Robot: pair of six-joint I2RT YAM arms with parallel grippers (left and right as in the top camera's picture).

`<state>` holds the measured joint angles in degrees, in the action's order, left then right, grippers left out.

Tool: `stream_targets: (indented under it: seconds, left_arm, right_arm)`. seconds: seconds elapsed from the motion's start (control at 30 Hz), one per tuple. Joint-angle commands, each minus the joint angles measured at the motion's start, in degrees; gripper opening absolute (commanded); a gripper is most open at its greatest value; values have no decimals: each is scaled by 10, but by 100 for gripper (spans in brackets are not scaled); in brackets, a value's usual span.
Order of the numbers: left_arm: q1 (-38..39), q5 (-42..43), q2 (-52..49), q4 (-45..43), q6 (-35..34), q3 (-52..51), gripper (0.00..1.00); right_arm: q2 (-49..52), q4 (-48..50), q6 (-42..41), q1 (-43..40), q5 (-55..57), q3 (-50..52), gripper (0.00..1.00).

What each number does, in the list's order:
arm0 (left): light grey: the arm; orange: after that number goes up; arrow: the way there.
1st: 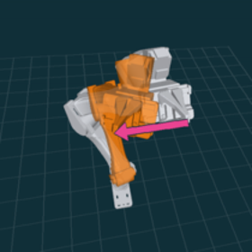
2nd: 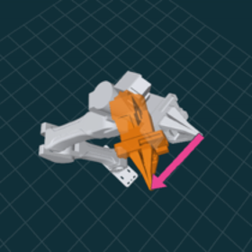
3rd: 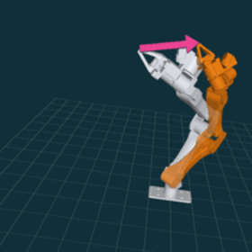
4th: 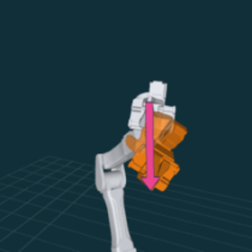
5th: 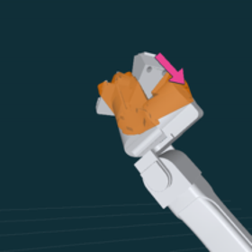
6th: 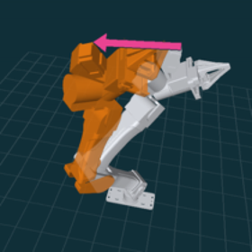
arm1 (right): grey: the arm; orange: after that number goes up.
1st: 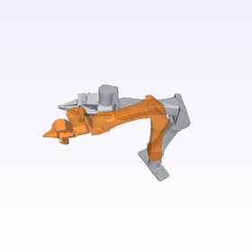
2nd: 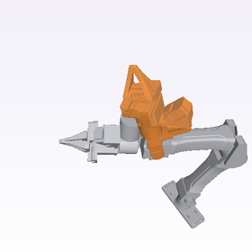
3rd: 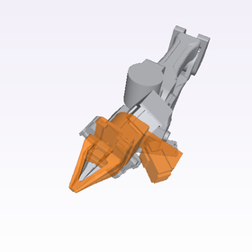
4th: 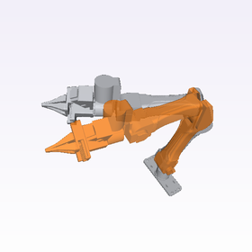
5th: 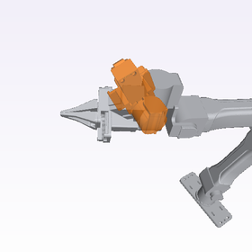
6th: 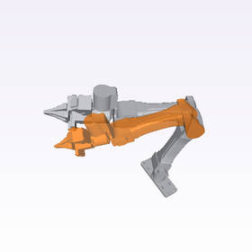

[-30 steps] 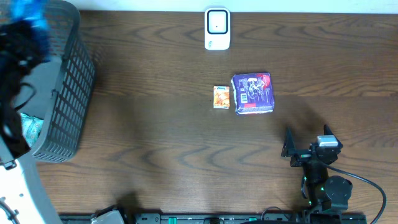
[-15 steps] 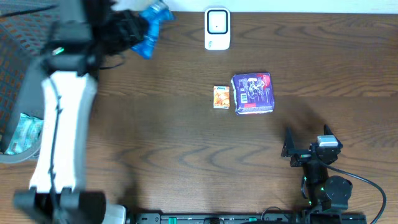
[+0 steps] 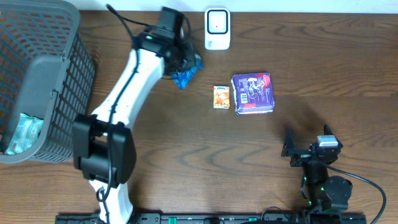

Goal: Scan the item barcode
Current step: 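Carry the blue snack to the scanner and drop it beside the Kleenex, then move the left gripper into the basket and grasp the mint-green wipes pack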

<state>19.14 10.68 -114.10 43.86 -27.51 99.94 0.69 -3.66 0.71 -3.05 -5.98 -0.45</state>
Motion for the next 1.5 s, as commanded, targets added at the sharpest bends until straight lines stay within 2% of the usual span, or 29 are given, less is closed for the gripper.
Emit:
stream_targets:
  seconds: [0.0, 0.33, 0.4, 0.5, 0.53, 0.6, 0.77, 0.83, 0.97, 1.0, 1.1, 1.17, 1.23, 1.33, 1.43, 1.47]
  left_arm:
    - [25, -68, -26, 2, -36, -13, 7]
    - [71, -68, -90, 28, -45, -16, 8]
    - [78, -67, -92, 40, -45, -16, 17]
    - [85, -66, -90, 54, -45, -16, 17]
    - [85, -66, -90, 59, -45, -16, 24]
    - [87, -61, -90, 71, -45, -16, 26]
    - [86, 7, -89, 79, -38, -15, 26]
    - [84, 38, -87, 80, -21, -7, 21]
    - [72, 49, -71, 95, 18, 28, 19]
    - [64, 47, -62, 105, 25, 43, 20]
    - [33, 44, -30, 130, 47, 91, 29]
    - [1, 28, 3, 143, 63, 122, 41]
    - [-25, 17, 30, 147, 78, 139, 44]
    - [-89, 10, 92, 146, 101, 156, 52]
    - [-174, -43, 163, 136, 110, 156, 57]
    - [-226, -80, 194, 131, 134, 156, 58]
  right_arm:
    - [-3, -2, 9, -3, -3, 1, 99]
    - [-3, -2, 9, -3, -3, 1, 99]
    - [-3, -2, 9, -3, -3, 1, 99]
    - [-3, -2, 9, -3, -3, 1, 99]
    - [-3, -2, 9, -3, -3, 1, 99]
    - [-3, -2, 9, -3, -3, 1, 99]
    - [-3, -2, 9, -3, -3, 1, 99]
    - [-3, -2, 9, -3, -3, 1, 99]
    - [-3, -2, 9, -3, -3, 1, 99]
    - [-3, -2, 9, -3, -3, 1, 99]
    - [-3, -2, 9, -3, -3, 1, 99]
    - [-3, -2, 9, -3, -3, 1, 99]
    - [-3, -2, 9, -3, -3, 1, 99]
    - [-3, -2, 9, -3, -3, 1, 99]
    - [-3, -2, 9, -3, -3, 1, 99]
    - [-3, -2, 9, -3, -4, 1, 99]
